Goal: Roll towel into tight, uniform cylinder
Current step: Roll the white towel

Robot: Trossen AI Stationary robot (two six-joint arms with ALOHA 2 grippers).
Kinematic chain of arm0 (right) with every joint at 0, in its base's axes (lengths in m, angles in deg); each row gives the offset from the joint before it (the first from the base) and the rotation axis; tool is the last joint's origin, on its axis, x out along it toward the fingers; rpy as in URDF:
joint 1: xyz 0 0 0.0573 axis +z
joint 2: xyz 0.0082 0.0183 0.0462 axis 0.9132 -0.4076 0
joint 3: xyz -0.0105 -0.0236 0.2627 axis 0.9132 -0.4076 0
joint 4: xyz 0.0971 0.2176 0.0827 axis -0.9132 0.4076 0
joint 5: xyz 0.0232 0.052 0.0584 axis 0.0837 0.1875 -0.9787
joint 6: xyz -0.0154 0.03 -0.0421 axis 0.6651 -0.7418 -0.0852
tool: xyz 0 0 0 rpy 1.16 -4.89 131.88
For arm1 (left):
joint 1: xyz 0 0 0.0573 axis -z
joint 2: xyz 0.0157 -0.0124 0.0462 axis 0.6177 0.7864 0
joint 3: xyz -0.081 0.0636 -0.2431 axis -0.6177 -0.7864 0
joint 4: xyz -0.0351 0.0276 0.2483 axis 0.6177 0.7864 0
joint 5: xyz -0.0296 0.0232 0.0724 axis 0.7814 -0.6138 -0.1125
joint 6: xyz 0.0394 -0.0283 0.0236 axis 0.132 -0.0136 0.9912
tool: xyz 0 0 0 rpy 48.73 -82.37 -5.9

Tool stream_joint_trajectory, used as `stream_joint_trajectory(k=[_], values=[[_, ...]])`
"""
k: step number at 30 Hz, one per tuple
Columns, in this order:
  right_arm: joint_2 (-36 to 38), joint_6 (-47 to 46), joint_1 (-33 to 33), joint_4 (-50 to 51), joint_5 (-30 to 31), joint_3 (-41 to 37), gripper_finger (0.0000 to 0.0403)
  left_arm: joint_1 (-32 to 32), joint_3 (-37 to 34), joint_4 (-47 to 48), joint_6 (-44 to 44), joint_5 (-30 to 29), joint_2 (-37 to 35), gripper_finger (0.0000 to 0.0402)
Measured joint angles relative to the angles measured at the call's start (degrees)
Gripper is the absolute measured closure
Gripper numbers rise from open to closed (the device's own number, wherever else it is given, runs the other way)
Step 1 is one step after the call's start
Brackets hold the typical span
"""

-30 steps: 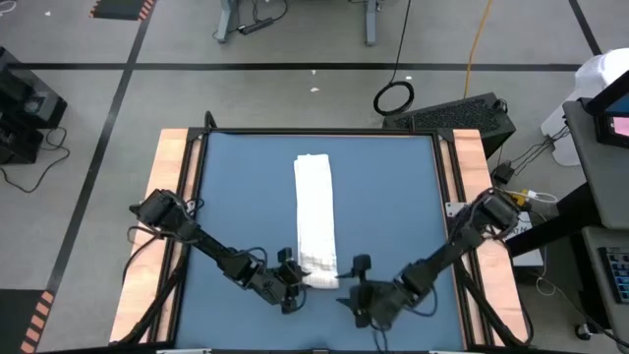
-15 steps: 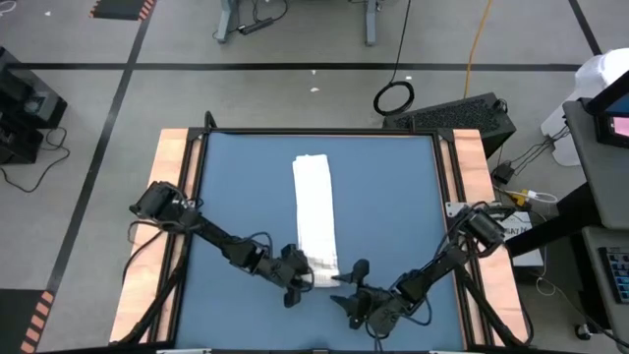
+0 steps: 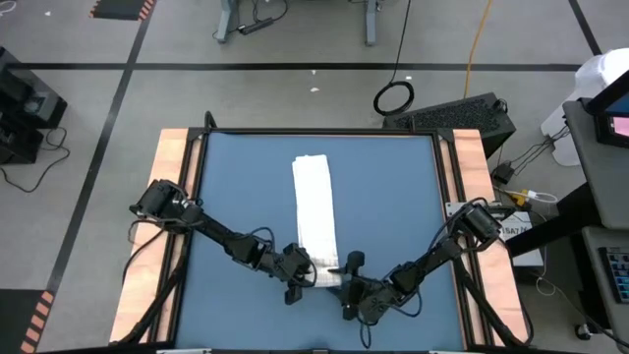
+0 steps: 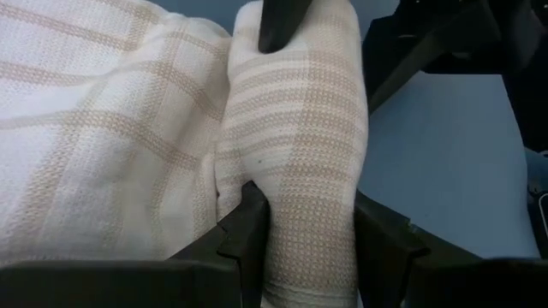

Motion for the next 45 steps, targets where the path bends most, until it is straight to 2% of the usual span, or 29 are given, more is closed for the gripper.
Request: stream_joint_trajectory(k=[6, 11, 16, 20, 24, 28, 34, 40, 45], values=[[0.1, -4.4, -0.6, 1.4, -1.1, 0.1, 0.0207, 0.0, 0.0, -0.3, 0.2, -0.5, 0.0, 0.0263], [0.3, -11.4, -1.9, 4.9, -5.2, 0.2, 0.0226, 1.0, -0.2, -0.7, 0.7, -4.3, -0.9, 0.0246], [0.2, -15.1, -2.9, 5.2, -7.7, 0.3, 0.0229, 3.3, -0.4, 1.0, 6.5, -11.9, -4.6, 0.0186], [0.2, -17.9, -3.8, 5.6, -9.1, 0.3, 0.0229, 6.6, -0.5, 1.1, 14.1, -22.5, -8.5, 0.0143], [0.3, -21.2, -5.1, 5.6, -11.6, 0.3, 0.0229, 10.2, -0.4, 0.4, 19.9, -31.0, -9.5, 0.012], [0.4, -23.6, -6.4, 5.3, -14.0, 0.2, 0.0229, 12.9, -0.3, -2.1, 23.7, -34.1, -8.3, 0.0116], [0.5, -24.4, -8.9, 4.2, -19.8, 0.2, 0.023, 14.4, -0.3, -6.6, 29.1, -34.5, -4.6, 0.0116], [0.5, -27.0, -11.3, 2.9, -26.6, 0.2, 0.023, 14.2, -0.2, -5.9, 29.3, -38.3, -1.9, 0.0131], [0.8, -27.7, -11.4, 3.0, -27.1, 0.2, 0.023, 14.2, -0.1, -3.6, 29.0, -38.4, -1.0, 0.0154]])
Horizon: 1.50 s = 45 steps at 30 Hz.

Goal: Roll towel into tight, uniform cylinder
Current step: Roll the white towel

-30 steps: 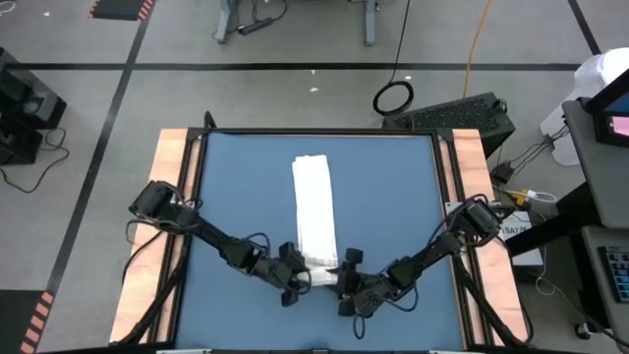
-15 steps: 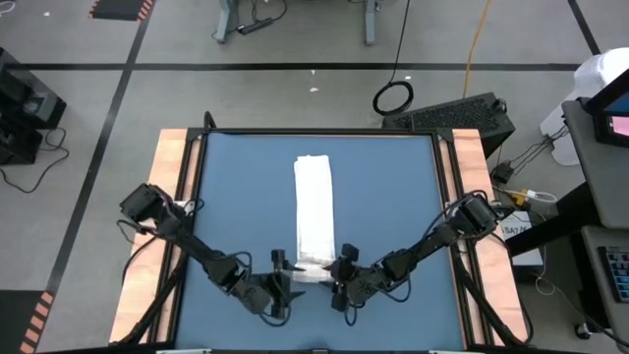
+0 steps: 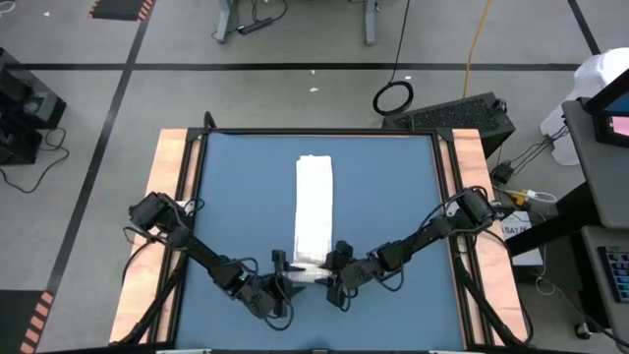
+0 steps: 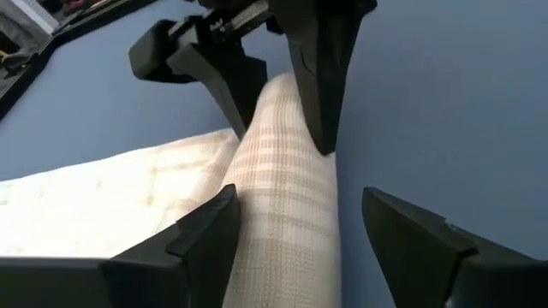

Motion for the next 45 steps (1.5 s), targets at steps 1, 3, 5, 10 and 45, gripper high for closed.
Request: stream_joint_trajectory(k=[1, 3, 5, 10, 45], values=[[0.0, 0.0, 0.0, 0.0, 0.0, 0.0, 0.023, 0.0, 0.0, 0.7, -0.1, 0.0, 0.0, 0.0159], [0.4, 0.1, 0.0, 0.1, -0.1, -0.1, 0.023, -0.2, 0.1, 2.1, -1.3, 0.0, 0.0, 0.017], [0.8, 0.5, 0.1, 0.2, 0.0, -0.1, 0.023, -0.7, 0.1, 3.2, -2.3, 0.0, 0.0, 0.018], [2.0, 0.8, 0.2, 0.6, 1.3, -0.2, 0.0229, -2.2, 0.1, 3.9, -3.1, 3.5, 0.0, 0.0195], [2.4, 28.8, 12.2, -1.0, 29.4, -0.2, 0.0105, -16.4, 0.1, 2.7, -12.2, 36.7, -0.2, 0.0252]])
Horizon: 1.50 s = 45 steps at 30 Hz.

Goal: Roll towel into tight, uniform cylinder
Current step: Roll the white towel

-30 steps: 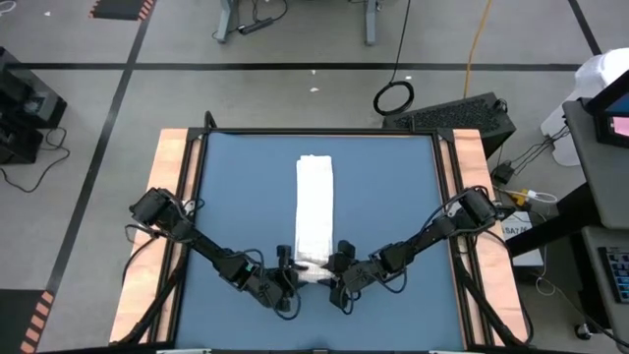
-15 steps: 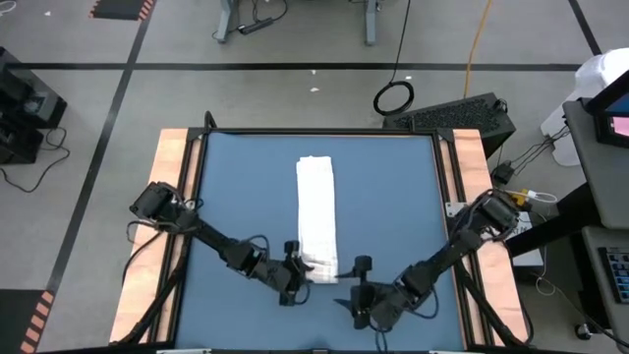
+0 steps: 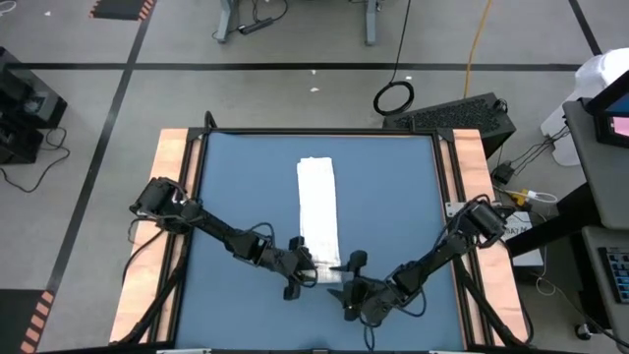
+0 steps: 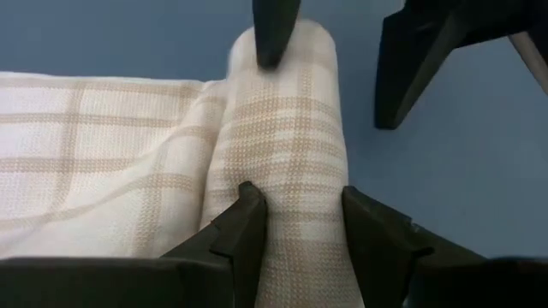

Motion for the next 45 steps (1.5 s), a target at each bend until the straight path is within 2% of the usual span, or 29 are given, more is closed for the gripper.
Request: stream_joint_trajectory(k=[5, 11, 14, 17, 20, 23, 27, 31, 38, 45], values=[[0.2, -7.3, -2.4, 3.9, -5.1, 0.1, 0.0105, -0.4, 0.0, 0.0, -0.8, 0.9, 0.0, 0.0252], [0.2, -8.3, -2.7, 4.1, -5.5, 0.1, 0.0109, -0.4, 0.0, 0.0, -1.5, 0.5, 0.0, 0.0252], [0.2, -10.0, -3.0, 4.7, -5.6, 0.1, 0.0134, -0.3, -0.1, 0.0, -2.6, -0.5, -0.3, 0.0252], [0.2, -12.7, -3.7, 6.0, -7.1, 0.1, 0.0175, -0.2, -0.2, 0.3, -3.3, -1.7, -1.5, 0.0252], [0.4, -15.5, -4.7, 7.3, -9.9, 0.2, 0.0211, 0.6, -0.3, 1.1, -2.8, -5.2, -3.6, 0.0252], [0.4, -18.7, -5.6, 8.2, -11.6, 0.3, 0.023, 1.8, -0.5, 2.6, -0.5, -10.3, -6.7, 0.0245], [0.4, -20.8, -6.7, 9.2, -15.0, 0.2, 0.0231, 5.2, -0.5, 2.2, 4.8, -21.2, -10.6, 0.0225], [0.5, -24.9, -7.8, 10.4, -16.7, 0.3, 0.0226, 9.8, -0.4, 2.3, 8.0, -30.6, -11.5, 0.0203], [0.4, -28.0, -8.5, 10.6, -17.2, 0.2, 0.0225, 15.3, -0.3, 3.3, 9.9, -32.6, -9.6, 0.0159], [0.5, -29.5, -10.7, 9.4, -24.1, 0.2, 0.023, 15.4, -0.3, 1.9, 13.1, -33.1, -3.1, 0.0142]])
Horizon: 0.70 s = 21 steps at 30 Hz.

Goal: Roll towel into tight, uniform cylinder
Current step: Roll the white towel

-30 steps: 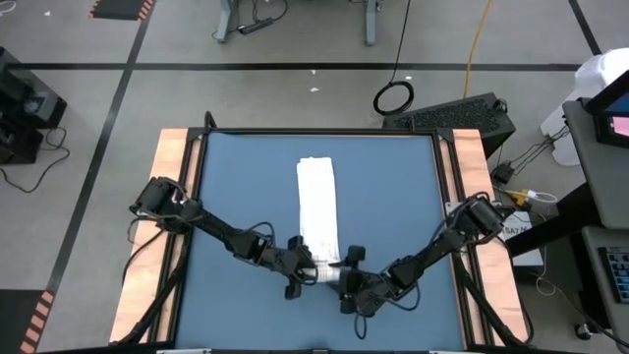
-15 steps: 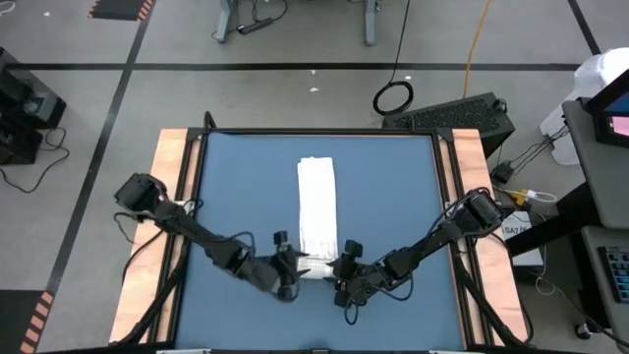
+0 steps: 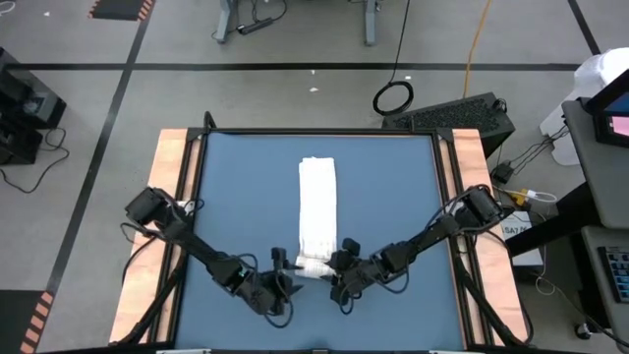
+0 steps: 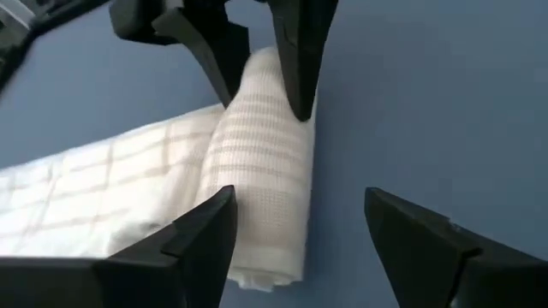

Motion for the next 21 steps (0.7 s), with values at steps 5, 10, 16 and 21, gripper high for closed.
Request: stream_joint_trajectory(k=[5, 10, 16, 21], values=[[0.1, 0.0, -1.0, 0.0, -2.5, 0.0, 0.0231, -0.4, 0.0, -2.7, 5.2, -3.4, 2.3, 0.0141], [0.1, 0.3, -1.0, -0.2, -3.0, 0.0, 0.0231, -1.1, 0.1, -1.5, 6.9, -5.2, 2.3, 0.0141], [0.1, 0.3, -1.0, -0.2, -3.0, -0.1, 0.0231, -3.7, 0.1, 0.2, 4.7, 1.6, 2.3, 0.0141], [0.1, 0.4, -1.0, -0.3, -3.0, -0.1, 0.0231, -5.8, 0.2, 1.0, 2.0, 6.3, 2.1, 0.0161]])
